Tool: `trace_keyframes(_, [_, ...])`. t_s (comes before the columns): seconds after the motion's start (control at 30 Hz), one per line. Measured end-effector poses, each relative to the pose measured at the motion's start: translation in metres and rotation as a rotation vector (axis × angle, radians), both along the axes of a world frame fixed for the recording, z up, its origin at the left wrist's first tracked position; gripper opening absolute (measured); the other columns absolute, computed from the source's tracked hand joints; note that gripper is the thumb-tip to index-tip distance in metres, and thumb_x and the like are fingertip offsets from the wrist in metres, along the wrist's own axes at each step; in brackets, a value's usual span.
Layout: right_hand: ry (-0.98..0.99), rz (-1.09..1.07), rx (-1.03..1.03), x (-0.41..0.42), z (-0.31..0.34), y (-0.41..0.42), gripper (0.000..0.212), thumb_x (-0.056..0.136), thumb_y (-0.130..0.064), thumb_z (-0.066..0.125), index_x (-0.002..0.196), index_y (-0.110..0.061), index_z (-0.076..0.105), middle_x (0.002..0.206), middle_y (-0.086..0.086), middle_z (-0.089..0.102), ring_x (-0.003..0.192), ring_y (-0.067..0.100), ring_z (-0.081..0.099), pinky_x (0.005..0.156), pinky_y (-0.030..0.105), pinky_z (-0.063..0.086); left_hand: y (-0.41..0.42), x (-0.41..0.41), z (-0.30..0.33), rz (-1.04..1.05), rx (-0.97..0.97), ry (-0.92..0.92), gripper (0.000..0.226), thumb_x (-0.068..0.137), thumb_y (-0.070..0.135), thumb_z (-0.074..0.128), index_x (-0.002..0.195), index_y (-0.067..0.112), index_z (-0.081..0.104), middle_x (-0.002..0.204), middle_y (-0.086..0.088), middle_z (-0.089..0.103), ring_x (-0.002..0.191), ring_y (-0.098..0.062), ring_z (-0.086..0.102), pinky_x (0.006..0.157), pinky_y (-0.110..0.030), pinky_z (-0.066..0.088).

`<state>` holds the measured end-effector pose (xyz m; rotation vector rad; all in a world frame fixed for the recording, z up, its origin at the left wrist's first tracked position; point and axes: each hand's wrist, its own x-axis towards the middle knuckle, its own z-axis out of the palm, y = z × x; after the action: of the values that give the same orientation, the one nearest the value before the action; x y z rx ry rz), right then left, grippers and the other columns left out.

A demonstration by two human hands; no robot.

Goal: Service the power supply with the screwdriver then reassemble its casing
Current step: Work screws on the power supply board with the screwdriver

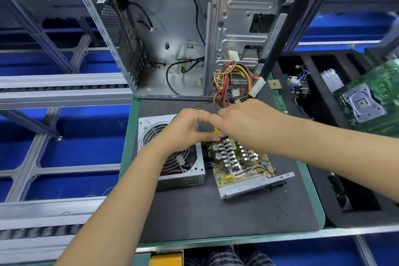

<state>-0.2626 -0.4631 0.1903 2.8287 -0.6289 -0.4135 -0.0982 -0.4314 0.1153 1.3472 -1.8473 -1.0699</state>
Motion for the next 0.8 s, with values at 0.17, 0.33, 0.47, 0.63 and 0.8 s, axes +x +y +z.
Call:
trace_keyframes(0.17, [0.024, -0.083, -0.135, 0.000, -0.006, 0.000, 0.056, 0.096, -0.058, 0.020, 0.099, -0.015, 0.057, 0.062, -0.001, 0.043, 0.066, 0.023, 0.051, 0.063, 0.033, 0.024, 0.006, -0.013, -0.003, -0.035, 0.076, 0.080, 0.037, 0.074, 0.010, 0.083, 0.088, 0.034, 0.058, 0.076, 0.013, 0.065, 0.077, -0.006, 0.059, 0.077, -0.033, 0.048])
trace_keyframes(0.33, [-0.041, -0.112, -0.066, -0.003, -0.004, -0.001, 0.040, 0.093, -0.052, 0.045, 0.109, -0.015, 0.045, 0.079, 0.000, 0.046, 0.078, 0.025, 0.059, 0.052, 0.029, 0.026, 0.003, -0.014, -0.008, 0.055, -0.039, 0.009, 0.025, 0.073, 0.018, 0.085, 0.092, 0.010, 0.070, 0.098, -0.005, 0.068, 0.100, -0.018, 0.058, 0.089, -0.023, 0.044])
trace_keyframes(0.47, [-0.036, -0.057, 0.026, -0.006, -0.004, 0.001, 0.052, 0.088, -0.011, 0.059, 0.130, -0.019, 0.028, 0.079, -0.004, 0.029, 0.063, 0.019, 0.041, 0.043, 0.028, 0.020, 0.004, -0.006, -0.001, -0.028, 0.015, 0.080, 0.039, 0.078, 0.011, 0.080, 0.089, 0.046, 0.067, 0.097, -0.002, 0.070, 0.099, -0.016, 0.063, 0.091, -0.021, 0.045])
trace_keyframes(0.63, [0.028, -0.082, -0.099, -0.002, -0.006, 0.005, 0.038, 0.100, -0.046, 0.035, 0.114, -0.012, 0.046, 0.092, 0.000, 0.062, 0.083, 0.025, 0.063, 0.061, 0.034, 0.028, 0.005, -0.006, -0.006, -0.024, 0.086, 0.076, 0.034, 0.076, 0.010, 0.082, 0.103, 0.011, 0.061, 0.102, -0.009, 0.070, 0.105, -0.014, 0.064, 0.093, -0.022, 0.042])
trace_keyframes(0.8, [0.001, -0.091, -0.146, 0.002, -0.007, 0.004, 0.047, 0.098, -0.053, 0.030, 0.107, -0.013, 0.052, 0.090, 0.003, 0.063, 0.081, 0.026, 0.064, 0.055, 0.029, 0.029, 0.006, -0.008, -0.007, 0.035, 0.004, 0.024, 0.024, 0.076, 0.018, 0.082, 0.097, 0.009, 0.073, 0.095, 0.000, 0.068, 0.092, -0.008, 0.059, 0.088, -0.026, 0.046])
